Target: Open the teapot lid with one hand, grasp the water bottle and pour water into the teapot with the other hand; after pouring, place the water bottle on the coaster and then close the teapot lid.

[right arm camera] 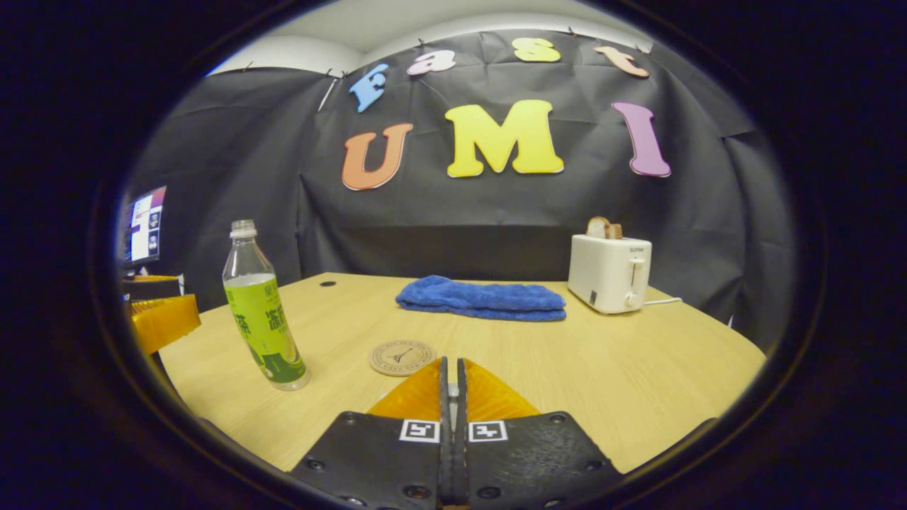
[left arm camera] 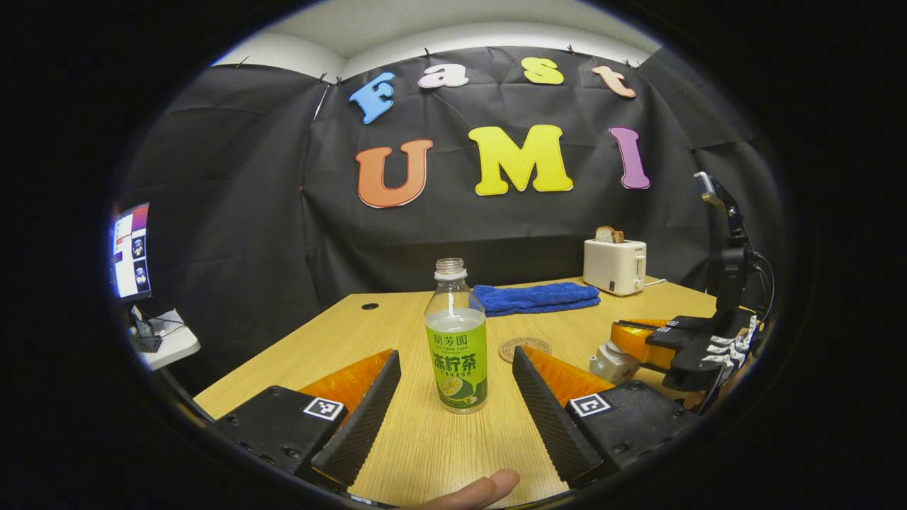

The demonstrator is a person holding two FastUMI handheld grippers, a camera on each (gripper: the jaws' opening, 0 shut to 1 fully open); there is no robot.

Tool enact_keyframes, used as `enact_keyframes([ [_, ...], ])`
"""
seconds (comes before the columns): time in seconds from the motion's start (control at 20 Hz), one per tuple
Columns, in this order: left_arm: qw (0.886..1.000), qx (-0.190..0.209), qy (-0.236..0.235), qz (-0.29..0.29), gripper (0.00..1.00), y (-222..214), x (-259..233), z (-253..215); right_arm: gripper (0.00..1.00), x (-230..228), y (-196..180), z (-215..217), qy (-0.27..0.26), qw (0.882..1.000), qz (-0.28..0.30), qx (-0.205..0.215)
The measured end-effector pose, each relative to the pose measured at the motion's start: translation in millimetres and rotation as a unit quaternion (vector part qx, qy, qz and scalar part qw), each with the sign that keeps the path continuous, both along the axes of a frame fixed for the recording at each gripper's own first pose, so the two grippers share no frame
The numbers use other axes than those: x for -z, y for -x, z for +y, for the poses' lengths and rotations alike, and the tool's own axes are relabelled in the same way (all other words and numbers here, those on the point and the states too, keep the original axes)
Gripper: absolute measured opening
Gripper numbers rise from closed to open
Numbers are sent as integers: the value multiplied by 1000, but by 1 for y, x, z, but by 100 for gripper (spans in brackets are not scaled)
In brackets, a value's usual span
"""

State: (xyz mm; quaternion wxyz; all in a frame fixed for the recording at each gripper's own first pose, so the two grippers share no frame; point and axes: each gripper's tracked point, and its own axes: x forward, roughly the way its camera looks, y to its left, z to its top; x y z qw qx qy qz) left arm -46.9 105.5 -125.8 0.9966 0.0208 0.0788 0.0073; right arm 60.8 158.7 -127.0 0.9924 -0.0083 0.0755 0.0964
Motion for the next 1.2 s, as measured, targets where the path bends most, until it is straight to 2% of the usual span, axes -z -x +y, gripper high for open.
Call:
enact_keyframes([
  [0.1,1000,1,5,1,99,-2,-2,1,0,-13,3,-5,4,1000,-11,8],
  [0.4,1000,7,21,-15,99,-14,-14,0,0,-51,26,-6,-27,999,-38,-23],
  [0.55,999,2,28,-39,99,-31,-8,2,0,-58,43,-1,-24,998,-50,-44],
  [0.7,999,1,14,-39,99,-47,5,5,0,-68,55,1,-18,996,-69,-55],
  [0.9,999,13,29,-37,99,-75,14,2,0,-82,66,9,2,992,-96,-78],
  [1.05,998,13,45,-31,99,-90,22,4,0,-81,67,4,6,992,-99,-82],
  [1.2,998,35,49,-25,98,-94,28,-2,0,-79,61,-12,-2,993,-92,-68],
])
